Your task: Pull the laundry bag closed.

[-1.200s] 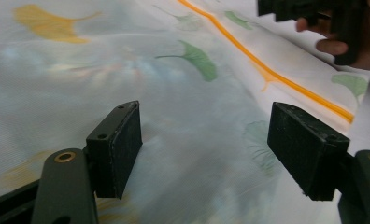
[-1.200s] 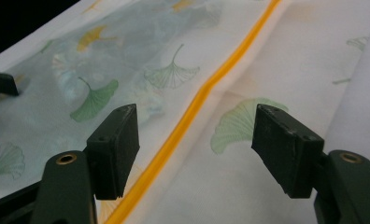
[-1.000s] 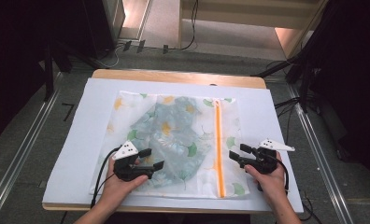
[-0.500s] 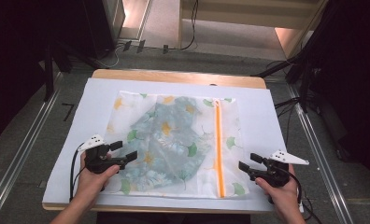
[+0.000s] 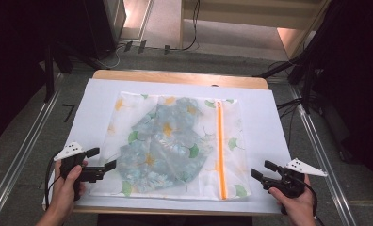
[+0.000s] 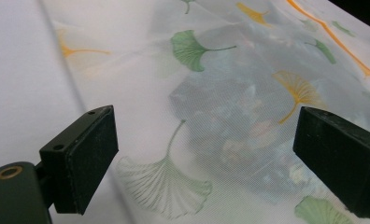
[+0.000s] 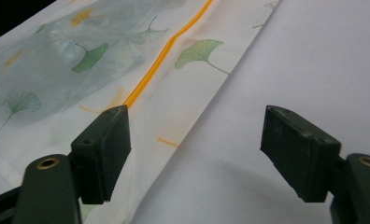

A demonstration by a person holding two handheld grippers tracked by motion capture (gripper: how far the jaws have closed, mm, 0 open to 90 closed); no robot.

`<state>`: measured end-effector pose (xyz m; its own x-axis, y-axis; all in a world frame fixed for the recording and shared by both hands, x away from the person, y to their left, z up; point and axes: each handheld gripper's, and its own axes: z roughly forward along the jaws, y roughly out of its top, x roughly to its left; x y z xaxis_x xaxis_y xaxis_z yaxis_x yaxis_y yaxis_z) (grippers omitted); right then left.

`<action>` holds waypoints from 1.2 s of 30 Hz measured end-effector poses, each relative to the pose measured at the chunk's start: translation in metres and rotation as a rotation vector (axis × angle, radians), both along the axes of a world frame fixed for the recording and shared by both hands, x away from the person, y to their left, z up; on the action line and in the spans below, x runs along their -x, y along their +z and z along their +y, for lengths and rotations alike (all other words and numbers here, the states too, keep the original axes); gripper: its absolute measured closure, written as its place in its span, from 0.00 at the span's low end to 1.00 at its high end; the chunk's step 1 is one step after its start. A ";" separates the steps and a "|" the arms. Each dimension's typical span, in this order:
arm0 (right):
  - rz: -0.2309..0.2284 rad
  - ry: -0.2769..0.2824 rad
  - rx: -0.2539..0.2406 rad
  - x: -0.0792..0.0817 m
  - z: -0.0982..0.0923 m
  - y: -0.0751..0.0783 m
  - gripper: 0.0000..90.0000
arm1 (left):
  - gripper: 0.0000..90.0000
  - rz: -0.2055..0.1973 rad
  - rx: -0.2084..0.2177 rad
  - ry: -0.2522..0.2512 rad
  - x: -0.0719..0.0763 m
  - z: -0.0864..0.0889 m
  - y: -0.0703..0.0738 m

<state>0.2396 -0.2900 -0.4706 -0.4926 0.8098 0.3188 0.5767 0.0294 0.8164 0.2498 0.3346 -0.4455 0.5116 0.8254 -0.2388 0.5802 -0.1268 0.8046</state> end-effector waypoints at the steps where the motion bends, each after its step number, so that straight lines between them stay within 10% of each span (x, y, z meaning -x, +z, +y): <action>1: 0.002 -0.001 0.006 0.002 -0.001 0.000 0.27 | 0.08 -0.003 -0.003 0.011 0.001 0.003 0.000; 15: -0.004 -0.071 0.058 0.027 -0.022 0.003 0.17 | 0.02 -0.032 -0.042 0.032 0.012 0.017 0.005; 36: -0.014 -0.065 0.105 0.018 -0.003 0.001 0.21 | 0.02 -0.028 -0.046 0.051 -0.001 0.017 0.000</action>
